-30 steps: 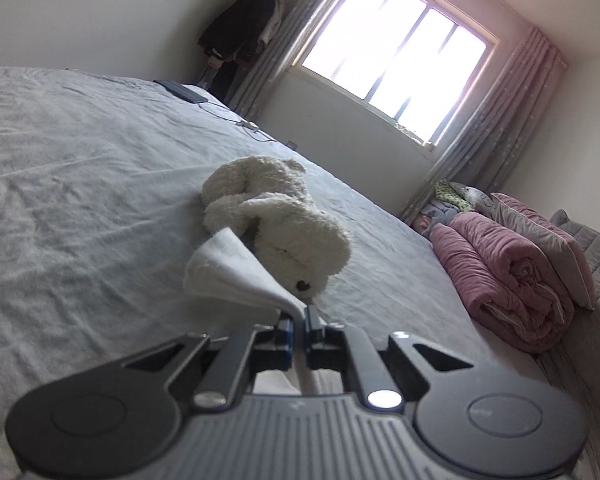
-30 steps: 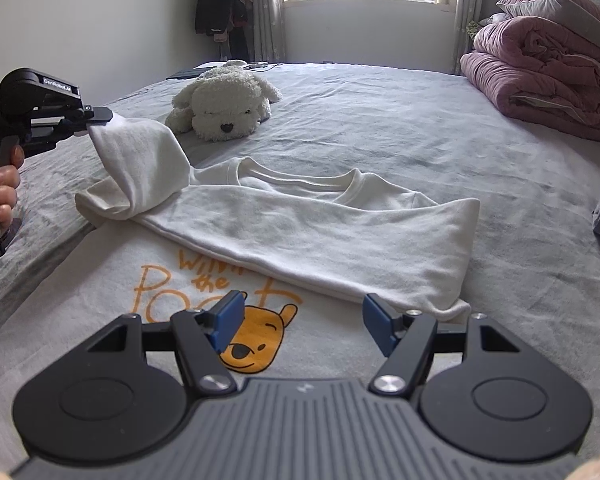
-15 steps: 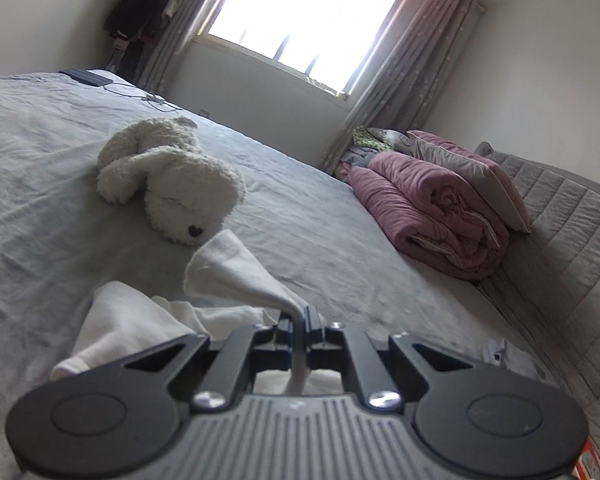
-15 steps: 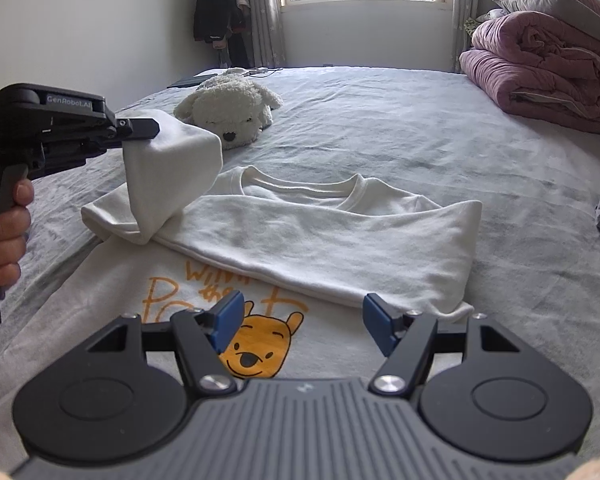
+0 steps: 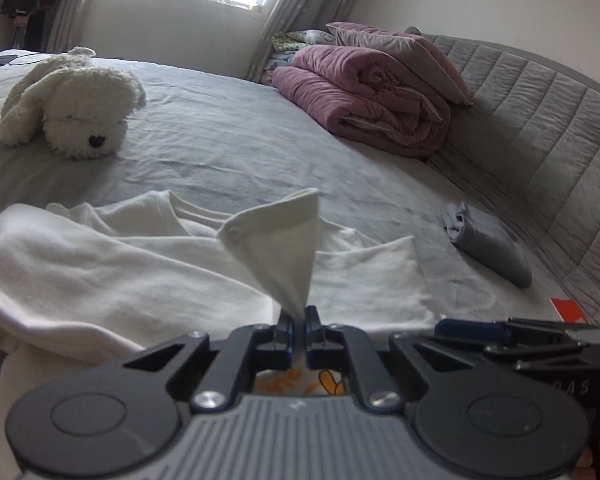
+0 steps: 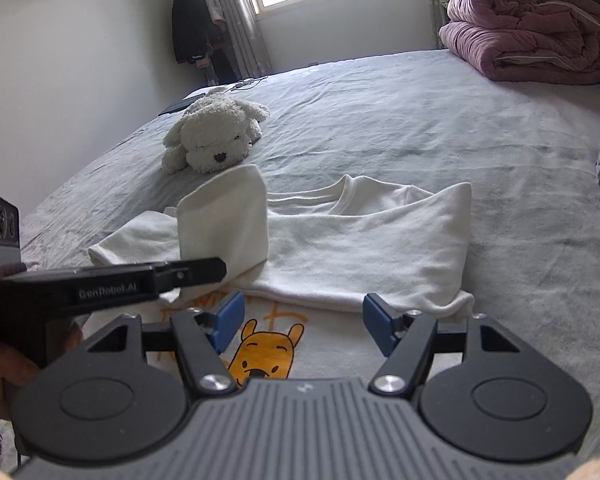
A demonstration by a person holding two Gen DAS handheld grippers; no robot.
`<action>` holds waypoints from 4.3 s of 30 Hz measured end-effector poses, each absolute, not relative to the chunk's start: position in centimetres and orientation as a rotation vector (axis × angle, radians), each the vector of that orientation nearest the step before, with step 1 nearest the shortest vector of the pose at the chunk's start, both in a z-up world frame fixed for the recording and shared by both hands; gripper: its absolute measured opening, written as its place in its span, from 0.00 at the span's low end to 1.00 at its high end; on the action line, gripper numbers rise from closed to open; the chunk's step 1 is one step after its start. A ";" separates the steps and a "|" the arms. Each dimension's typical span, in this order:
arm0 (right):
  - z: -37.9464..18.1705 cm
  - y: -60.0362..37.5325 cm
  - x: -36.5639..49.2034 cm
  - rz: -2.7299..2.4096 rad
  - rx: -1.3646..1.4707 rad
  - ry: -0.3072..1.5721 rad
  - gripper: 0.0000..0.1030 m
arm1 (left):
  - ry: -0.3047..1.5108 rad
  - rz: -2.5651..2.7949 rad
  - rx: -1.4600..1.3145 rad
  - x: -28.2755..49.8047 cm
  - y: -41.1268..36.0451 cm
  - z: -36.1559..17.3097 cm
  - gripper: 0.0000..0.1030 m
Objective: Fold clothes
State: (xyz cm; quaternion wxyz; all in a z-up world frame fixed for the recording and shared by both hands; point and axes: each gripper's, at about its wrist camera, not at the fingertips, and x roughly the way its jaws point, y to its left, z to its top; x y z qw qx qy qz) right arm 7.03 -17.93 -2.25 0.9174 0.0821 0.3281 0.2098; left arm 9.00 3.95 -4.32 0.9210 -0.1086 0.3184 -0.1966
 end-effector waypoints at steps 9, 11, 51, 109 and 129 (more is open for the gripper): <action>-2.7 -20.0 8.1 0.466 0.378 0.727 0.68 | 0.724 -0.502 -0.095 7.8 2.0 -4.9 0.28; -3.2 -20.7 8.6 0.480 0.466 0.754 0.67 | 0.737 -0.529 -0.075 7.2 1.9 -4.5 0.34; 14.1 -12.0 14.8 0.511 0.503 0.613 0.05 | 0.689 0.026 -0.357 7.2 16.9 -4.9 0.67; -4.6 -22.3 14.6 0.296 0.305 0.664 0.42 | 0.677 -0.024 -0.096 8.1 15.4 -1.9 0.31; -5.4 -22.4 13.5 0.227 0.127 0.621 0.15 | 0.681 0.002 -0.103 10.3 13.9 -5.4 0.28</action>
